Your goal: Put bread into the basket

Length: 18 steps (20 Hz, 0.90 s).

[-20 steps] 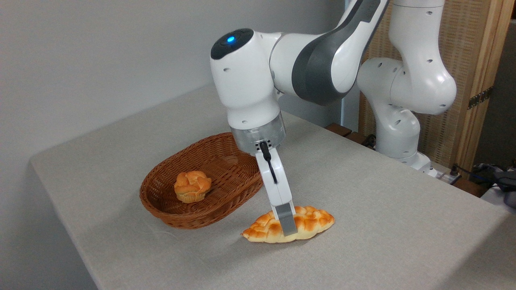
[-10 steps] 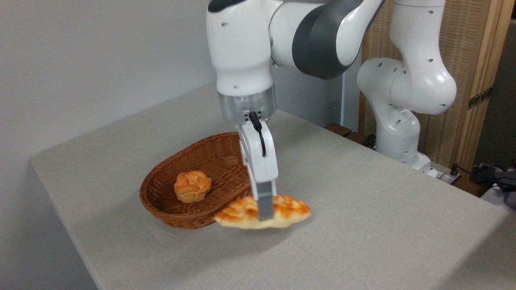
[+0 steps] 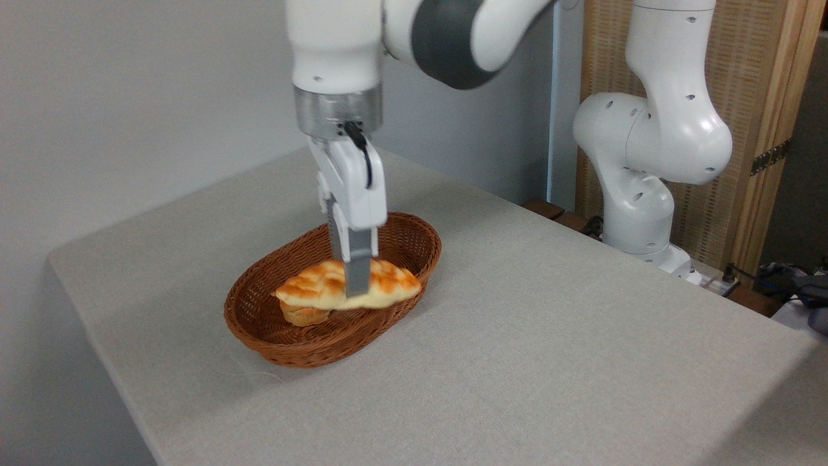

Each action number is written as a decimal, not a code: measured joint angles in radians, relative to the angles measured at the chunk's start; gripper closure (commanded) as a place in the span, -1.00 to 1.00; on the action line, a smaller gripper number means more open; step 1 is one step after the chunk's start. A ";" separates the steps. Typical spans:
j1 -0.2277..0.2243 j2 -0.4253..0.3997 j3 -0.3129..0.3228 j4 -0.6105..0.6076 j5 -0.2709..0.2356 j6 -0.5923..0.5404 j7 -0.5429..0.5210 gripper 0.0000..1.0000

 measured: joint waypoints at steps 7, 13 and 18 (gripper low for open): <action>-0.005 0.000 -0.135 0.015 0.000 -0.081 -0.189 -0.36; -0.006 0.001 -0.194 0.015 0.000 -0.106 -0.405 -1.00; -0.006 0.006 -0.212 0.015 0.000 -0.119 -0.496 -1.00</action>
